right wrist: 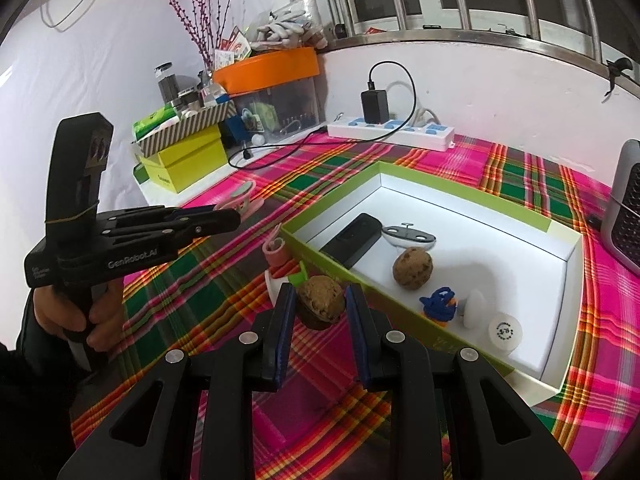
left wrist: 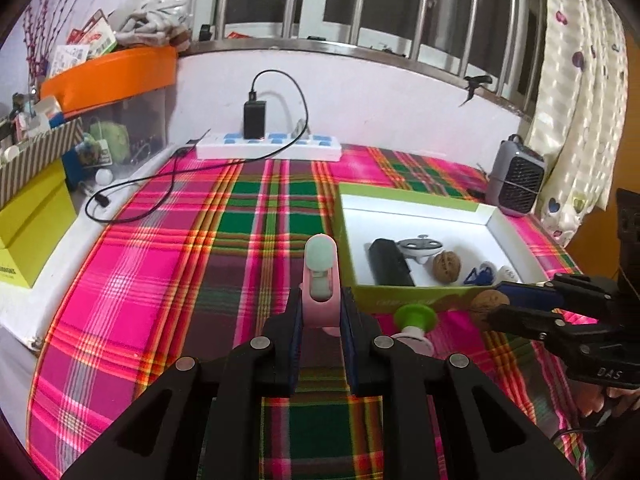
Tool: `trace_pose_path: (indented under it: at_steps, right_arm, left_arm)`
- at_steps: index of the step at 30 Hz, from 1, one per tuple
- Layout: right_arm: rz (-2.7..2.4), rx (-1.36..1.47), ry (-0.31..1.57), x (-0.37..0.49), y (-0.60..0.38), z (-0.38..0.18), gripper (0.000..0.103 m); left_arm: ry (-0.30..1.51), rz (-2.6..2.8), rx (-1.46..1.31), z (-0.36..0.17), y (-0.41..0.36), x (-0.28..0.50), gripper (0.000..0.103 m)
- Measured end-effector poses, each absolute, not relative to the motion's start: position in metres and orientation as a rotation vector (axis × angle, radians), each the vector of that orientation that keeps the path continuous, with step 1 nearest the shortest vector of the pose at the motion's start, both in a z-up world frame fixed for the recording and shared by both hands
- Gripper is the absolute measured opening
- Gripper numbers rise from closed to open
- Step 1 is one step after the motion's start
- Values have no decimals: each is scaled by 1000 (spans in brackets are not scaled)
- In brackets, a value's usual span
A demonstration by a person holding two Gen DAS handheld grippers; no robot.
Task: Organize objects
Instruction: 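Carry the pink clip and walnut into the box and open both grippers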
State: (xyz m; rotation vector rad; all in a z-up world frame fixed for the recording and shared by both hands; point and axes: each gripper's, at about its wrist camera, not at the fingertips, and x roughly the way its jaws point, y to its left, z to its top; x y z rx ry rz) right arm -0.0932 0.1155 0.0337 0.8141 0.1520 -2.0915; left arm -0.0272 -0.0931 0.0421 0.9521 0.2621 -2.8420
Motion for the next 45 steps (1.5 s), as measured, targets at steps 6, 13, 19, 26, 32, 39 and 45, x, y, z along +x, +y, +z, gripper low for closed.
trace_pose_path:
  at_steps: [6,13,19,26,32,39,45]
  right_arm:
    - [-2145,777,126,-95,122,40,27]
    - [-2238,779,53,-107,138,42,27]
    - [-2289,808,0,-120,149,38,27]
    - [-2287,828,16,-125,144,35,27]
    - [-2291,857,33,-128,143,31,27]
    - [-2285,887,43,-131,140,28,28]
    - [-2296,877,37,-130,142,29,28]
  left_arm:
    - [245,-2906,922,47,-80,-28,16]
    - [197,-2955,937,49,-60,-39,16]
    - [182,-2970,944,49,-50,-49,16]
    - [143,-2976,984,46,-37,-67,16]
    - [122,-2978,1019,42,-29,-80,16]
    - [119,-2970,1083,34,-27,-88,16]
    - [105,-2982,1106,30,-23,-90,16]
